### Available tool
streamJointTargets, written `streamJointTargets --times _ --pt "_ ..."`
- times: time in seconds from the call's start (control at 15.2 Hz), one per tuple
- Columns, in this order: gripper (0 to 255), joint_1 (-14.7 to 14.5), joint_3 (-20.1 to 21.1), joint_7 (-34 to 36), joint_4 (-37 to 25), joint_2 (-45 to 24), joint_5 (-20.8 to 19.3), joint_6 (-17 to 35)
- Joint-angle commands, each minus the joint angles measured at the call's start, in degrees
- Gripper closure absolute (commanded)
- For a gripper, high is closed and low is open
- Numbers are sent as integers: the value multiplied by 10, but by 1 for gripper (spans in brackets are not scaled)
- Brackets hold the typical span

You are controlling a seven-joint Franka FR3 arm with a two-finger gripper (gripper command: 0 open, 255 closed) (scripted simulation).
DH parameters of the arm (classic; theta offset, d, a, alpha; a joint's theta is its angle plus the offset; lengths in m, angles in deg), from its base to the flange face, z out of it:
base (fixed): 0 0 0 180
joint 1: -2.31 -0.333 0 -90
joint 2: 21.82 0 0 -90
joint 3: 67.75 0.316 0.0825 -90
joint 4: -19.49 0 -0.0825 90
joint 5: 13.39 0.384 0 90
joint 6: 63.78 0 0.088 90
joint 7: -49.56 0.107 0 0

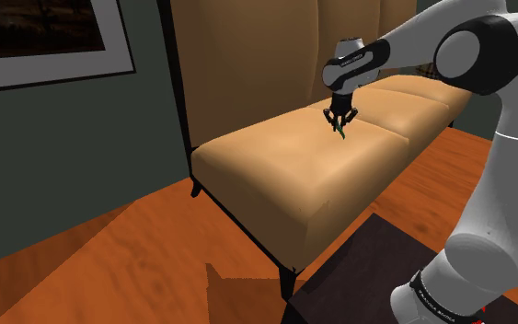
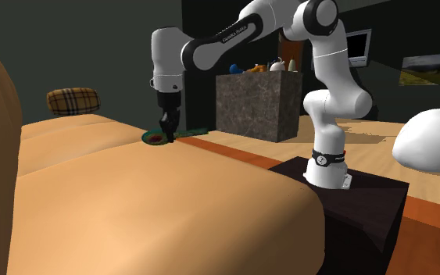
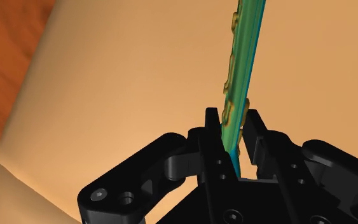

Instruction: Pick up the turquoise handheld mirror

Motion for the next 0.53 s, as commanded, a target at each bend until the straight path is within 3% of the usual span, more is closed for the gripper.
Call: streamJointTargets --times 0.0,0.46 --pt "255 0 -1 -2 -8 6 -1 -13" --pt "255 -1 -1 -5 -30 19 -2 -48"
